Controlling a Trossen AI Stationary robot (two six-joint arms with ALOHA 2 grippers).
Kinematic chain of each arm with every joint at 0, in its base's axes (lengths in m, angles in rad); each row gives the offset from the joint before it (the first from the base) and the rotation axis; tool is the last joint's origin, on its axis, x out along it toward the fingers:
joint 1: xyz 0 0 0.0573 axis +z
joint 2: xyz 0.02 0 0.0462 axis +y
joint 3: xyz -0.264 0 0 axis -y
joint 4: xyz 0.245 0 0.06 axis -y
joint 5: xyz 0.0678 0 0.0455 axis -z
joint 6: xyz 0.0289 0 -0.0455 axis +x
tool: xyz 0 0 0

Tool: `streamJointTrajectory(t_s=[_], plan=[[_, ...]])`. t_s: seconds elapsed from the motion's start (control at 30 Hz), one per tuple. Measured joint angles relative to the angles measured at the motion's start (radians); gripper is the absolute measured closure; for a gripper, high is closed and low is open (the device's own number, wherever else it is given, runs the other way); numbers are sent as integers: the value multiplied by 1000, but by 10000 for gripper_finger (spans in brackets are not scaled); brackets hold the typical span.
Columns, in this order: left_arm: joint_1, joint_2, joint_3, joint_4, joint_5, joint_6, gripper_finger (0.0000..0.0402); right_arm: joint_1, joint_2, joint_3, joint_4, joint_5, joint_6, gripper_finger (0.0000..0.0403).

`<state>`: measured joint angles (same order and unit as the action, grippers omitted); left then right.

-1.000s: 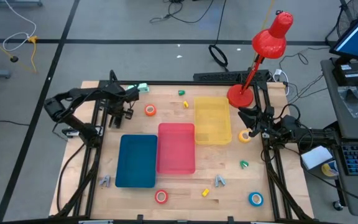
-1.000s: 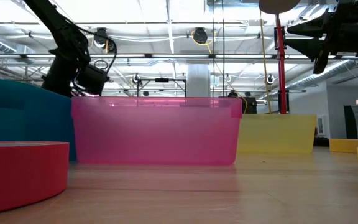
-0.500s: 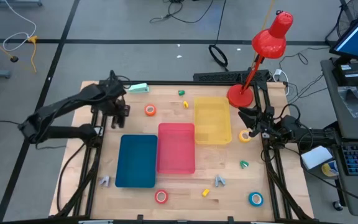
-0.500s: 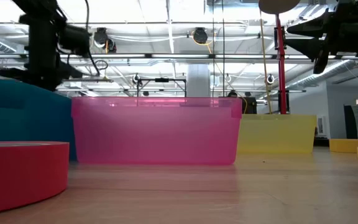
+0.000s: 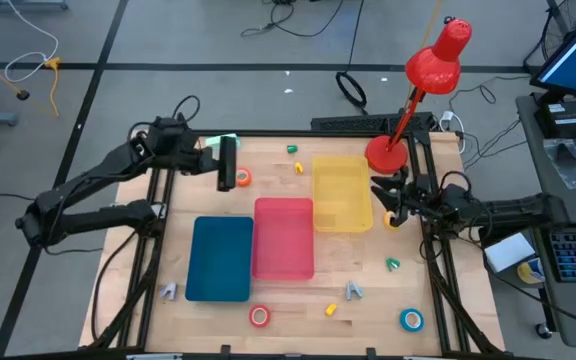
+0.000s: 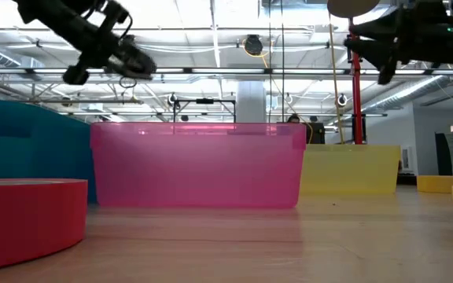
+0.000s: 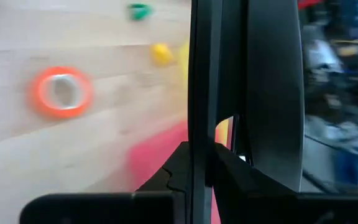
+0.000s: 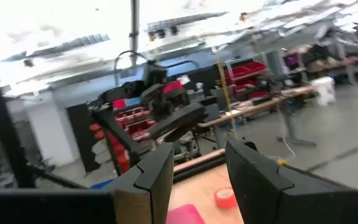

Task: Pick and place Stapler, Stapler remover, tape
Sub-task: Put the black stapler into the yellow bin

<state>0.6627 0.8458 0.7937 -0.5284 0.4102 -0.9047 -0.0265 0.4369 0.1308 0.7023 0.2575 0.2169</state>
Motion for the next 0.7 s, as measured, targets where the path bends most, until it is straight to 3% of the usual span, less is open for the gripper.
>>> streamJointTrajectory(t_s=[0.13, 0.33, 0.5, 0.7], plan=[[-74, 23, 1, 136, 11, -66, 363, 0, 195, 113, 40, -54, -93, 261], [-175, 85, 1, 270, 9, -129, 363, 0, 450, 399, -179, -182, -341, 261], [-246, 147, 1, 302, 9, -165, 363, 0, 607, 613, -417, -182, -593, 261], [-313, 210, 1, 298, 25, -214, 363, 0, 739, 765, -467, -146, -818, 261]])
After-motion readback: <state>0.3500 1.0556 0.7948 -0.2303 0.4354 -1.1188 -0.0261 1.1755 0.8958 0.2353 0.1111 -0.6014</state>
